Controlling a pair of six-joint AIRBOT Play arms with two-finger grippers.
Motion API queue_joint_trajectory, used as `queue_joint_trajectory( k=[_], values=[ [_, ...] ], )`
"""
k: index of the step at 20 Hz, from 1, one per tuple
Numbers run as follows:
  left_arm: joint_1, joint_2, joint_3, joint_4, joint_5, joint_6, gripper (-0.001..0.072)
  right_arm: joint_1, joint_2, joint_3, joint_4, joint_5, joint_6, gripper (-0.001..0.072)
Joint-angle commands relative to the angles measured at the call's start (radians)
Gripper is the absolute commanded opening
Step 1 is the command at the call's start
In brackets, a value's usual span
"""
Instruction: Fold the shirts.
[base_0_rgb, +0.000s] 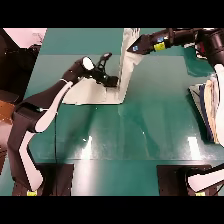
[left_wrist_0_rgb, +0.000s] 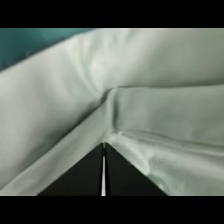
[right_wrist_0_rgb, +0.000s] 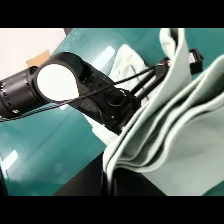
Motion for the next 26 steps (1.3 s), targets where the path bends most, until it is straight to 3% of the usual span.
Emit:
queue_joint_trajectory(
  k=[1,5,8,9,10,12,14,17,20,22,26],
  values=[
    [0.087,0.081,0.024,0.071,-0.040,0.006,0.0027,0.046,-0.011,-0.003,0.003,-0.096,-0.023,0.0011],
    [0.254,0.200,0.068,0.130,-0.121,0.007,0.0027,0.167,-0.097,-0.003,0.037,-0.255,-0.079,0.0014],
    [0.376,0.293,0.096,0.138,-0.158,0.006,0.0028,0.301,-0.229,0.008,0.107,-0.488,-0.155,0.0016],
    [0.408,0.323,0.099,0.138,-0.163,0.006,0.0028,0.344,-0.293,0.044,0.112,-0.545,-0.154,0.0128],
    [0.433,0.346,0.099,0.138,-0.163,0.006,0.0028,0.374,-0.350,0.088,0.141,-0.573,-0.155,0.0299],
    [0.466,0.384,0.099,0.138,-0.167,0.006,0.0028,0.413,-0.415,0.119,0.200,-0.618,-0.156,0.0550],
    [0.476,0.409,0.099,0.138,-0.183,0.006,0.0028,0.402,-0.377,0.025,0.203,-0.593,-0.156,0.0566],
    [0.476,0.417,0.098,0.138,-0.235,0.006,0.0028,0.298,-0.256,-0.131,0.142,-0.434,-0.142,0.0554],
    [0.474,0.417,0.097,0.138,-0.274,0.006,0.0028,0.152,-0.149,-0.263,0.032,-0.264,-0.048,0.0522],
    [0.474,0.417,0.097,0.138,-0.275,0.006,0.0028,0.062,-0.085,-0.381,-0.007,-0.243,0.021,0.0512],
    [0.474,0.416,0.097,0.138,-0.278,0.006,0.0028,-0.038,-0.037,-0.578,0.013,-0.264,0.048,0.0517]
  ],
)
